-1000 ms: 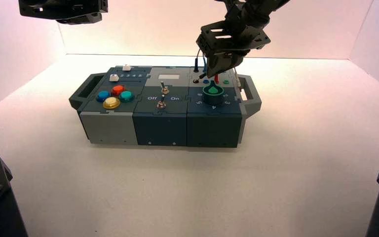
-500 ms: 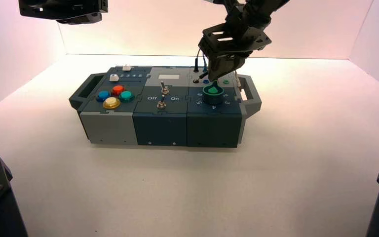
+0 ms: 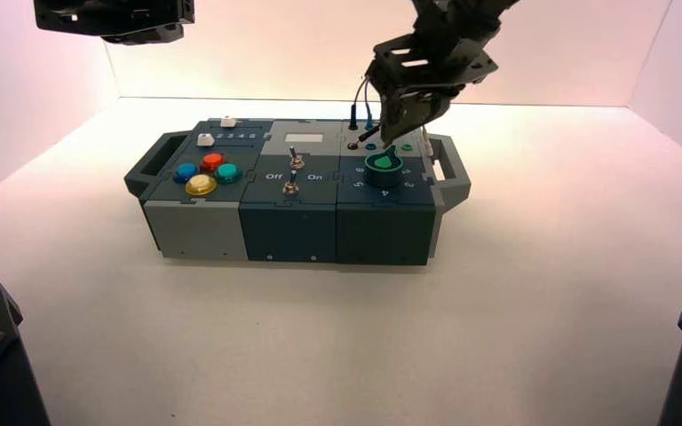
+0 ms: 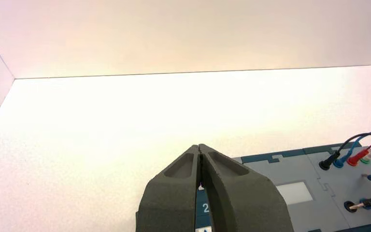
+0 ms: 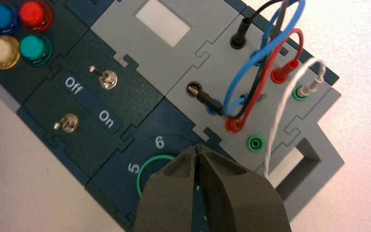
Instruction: Turn the knob to position 3.
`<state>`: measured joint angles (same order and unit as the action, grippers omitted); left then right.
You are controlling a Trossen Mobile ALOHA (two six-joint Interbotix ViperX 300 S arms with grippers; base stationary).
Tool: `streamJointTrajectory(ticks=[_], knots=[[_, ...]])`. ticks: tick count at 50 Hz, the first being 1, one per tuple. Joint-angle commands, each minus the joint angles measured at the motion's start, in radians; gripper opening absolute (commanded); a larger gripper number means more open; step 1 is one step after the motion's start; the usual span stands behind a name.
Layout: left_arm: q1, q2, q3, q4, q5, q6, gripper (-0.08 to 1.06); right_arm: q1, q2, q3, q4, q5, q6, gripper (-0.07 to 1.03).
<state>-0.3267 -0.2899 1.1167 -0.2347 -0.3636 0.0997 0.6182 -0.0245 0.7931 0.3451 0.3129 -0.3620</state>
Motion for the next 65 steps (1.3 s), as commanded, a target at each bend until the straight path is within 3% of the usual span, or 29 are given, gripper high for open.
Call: streamJointTrajectory(ticks=[1,54,65], knots=[[-0.005,-0.003,-0.025,0.0,-0.006,0.003,-0.03,-0.002,-0.044,-0.002,-0.005,-0.003,0.002,-0.02],[-0.005,-0.003,-0.026,0.0,-0.008,0.003,-0.03,-0.031,0.031,-0.037,-0.018,0.011,0.005,-0.02],[-0.005,-0.003,-0.026,0.0,-0.006,0.003,-0.03,-0.009,0.067,-0.081,-0.018,0.023,0.005,-0.02]])
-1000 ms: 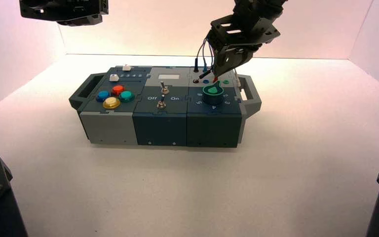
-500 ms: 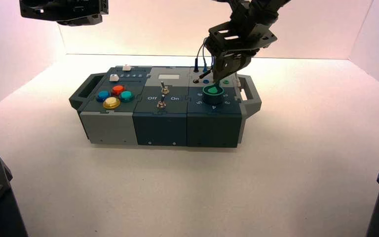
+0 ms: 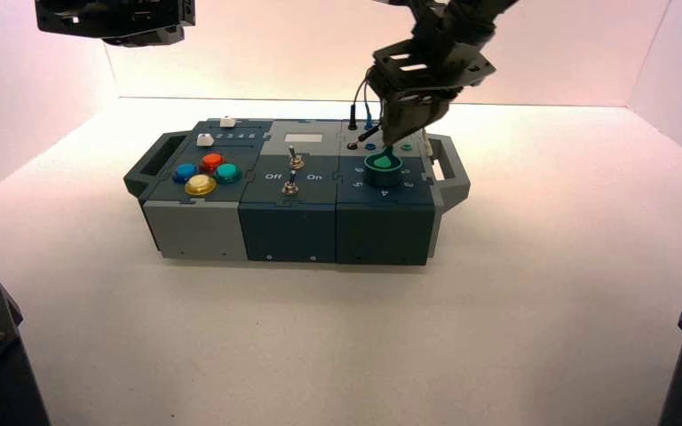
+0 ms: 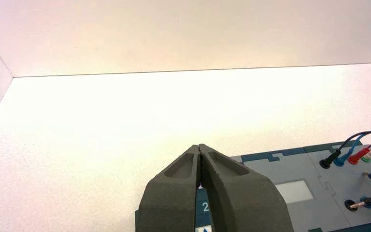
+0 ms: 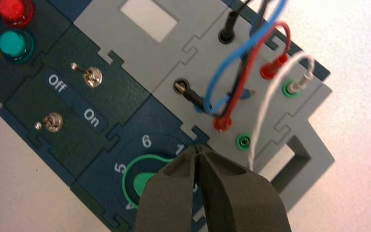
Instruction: Turn the knob to position 3.
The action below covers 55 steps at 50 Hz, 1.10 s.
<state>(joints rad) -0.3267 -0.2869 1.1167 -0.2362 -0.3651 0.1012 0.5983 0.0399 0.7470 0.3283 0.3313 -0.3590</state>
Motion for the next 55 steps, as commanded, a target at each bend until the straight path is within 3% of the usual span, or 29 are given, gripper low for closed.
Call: streamJointTrajectory(ticks=[1,39,55], knots=[[-0.005,-0.006,-0.026,0.003,-0.005,0.002,-0.03,0.012,0.005,-0.037,-0.002,0.005,0.002,-0.02],[-0.005,-0.006,-0.028,0.002,-0.005,0.002,-0.03,0.026,0.011,-0.037,-0.002,0.012,0.002,-0.02],[-0.005,-0.003,-0.028,0.003,-0.005,0.002,-0.03,-0.021,-0.008,-0.009,-0.009,0.054,0.002,-0.02]])
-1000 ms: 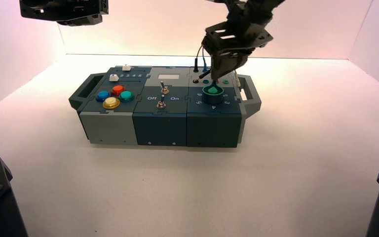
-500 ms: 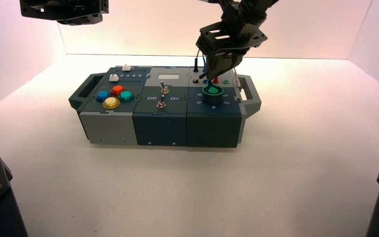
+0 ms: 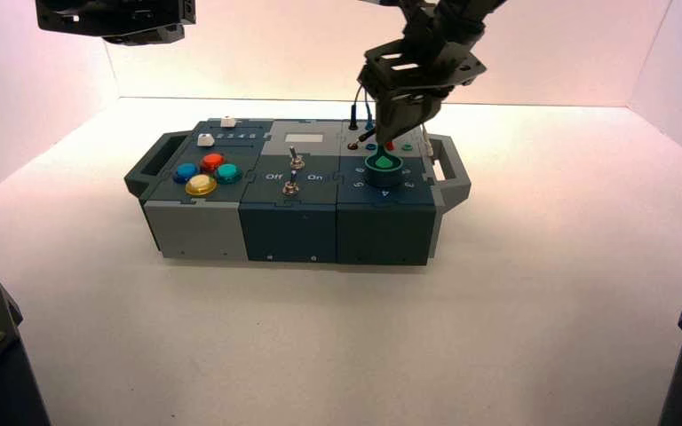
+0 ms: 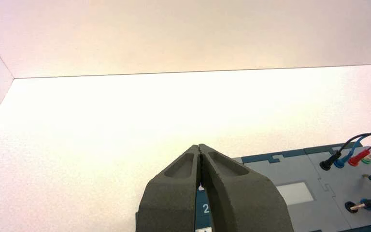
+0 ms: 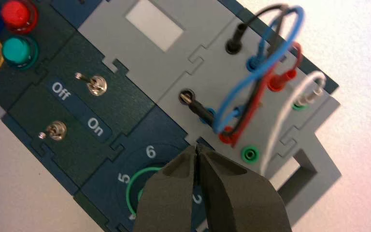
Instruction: Turn the knob to position 3.
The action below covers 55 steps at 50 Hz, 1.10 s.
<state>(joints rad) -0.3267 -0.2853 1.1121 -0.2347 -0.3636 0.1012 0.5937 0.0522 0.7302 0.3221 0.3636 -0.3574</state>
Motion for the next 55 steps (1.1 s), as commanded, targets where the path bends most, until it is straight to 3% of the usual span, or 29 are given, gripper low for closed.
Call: streamJointTrajectory(ticks=[1,26,55], knots=[[-0.005,-0.005,-0.023,0.0,-0.006,0.003,-0.03,-0.018,-0.021,0.009,-0.005,0.025,0.0,-0.02],[-0.005,-0.002,-0.023,0.0,-0.006,0.002,-0.03,-0.026,-0.138,0.077,-0.008,0.084,0.005,-0.02],[-0.005,0.006,-0.026,0.002,-0.006,0.003,-0.03,-0.025,-0.164,0.083,-0.008,0.057,0.009,-0.02]])
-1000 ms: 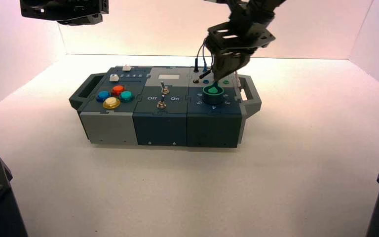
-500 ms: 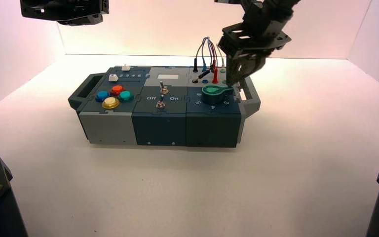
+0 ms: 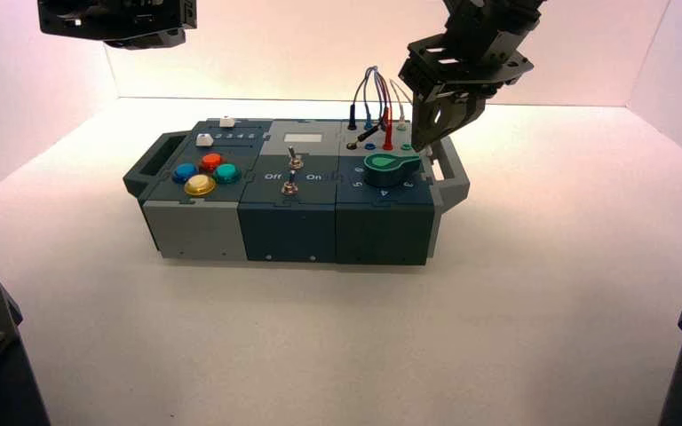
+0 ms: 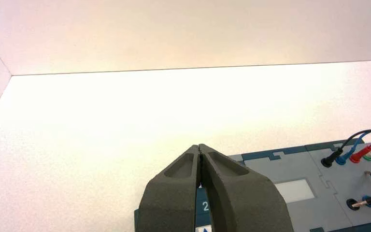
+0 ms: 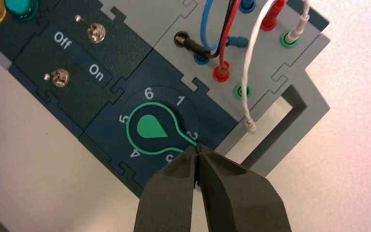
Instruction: Turn the knob to position 3.
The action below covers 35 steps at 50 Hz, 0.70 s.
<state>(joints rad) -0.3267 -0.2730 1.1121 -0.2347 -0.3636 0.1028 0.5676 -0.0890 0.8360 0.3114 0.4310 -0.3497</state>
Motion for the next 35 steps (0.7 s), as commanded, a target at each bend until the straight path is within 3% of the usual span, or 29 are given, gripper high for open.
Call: streamJointTrajectory(ticks=[1,35], knots=[[-0.005,-0.006,-0.026,0.0,-0.006,0.002,-0.03,0.002,-0.023,-0.028,0.003,-0.011,0.002,-0.02],[-0.005,-0.006,-0.028,0.0,-0.006,0.002,-0.03,0.002,0.086,-0.071,0.005,-0.041,0.002,-0.02]])
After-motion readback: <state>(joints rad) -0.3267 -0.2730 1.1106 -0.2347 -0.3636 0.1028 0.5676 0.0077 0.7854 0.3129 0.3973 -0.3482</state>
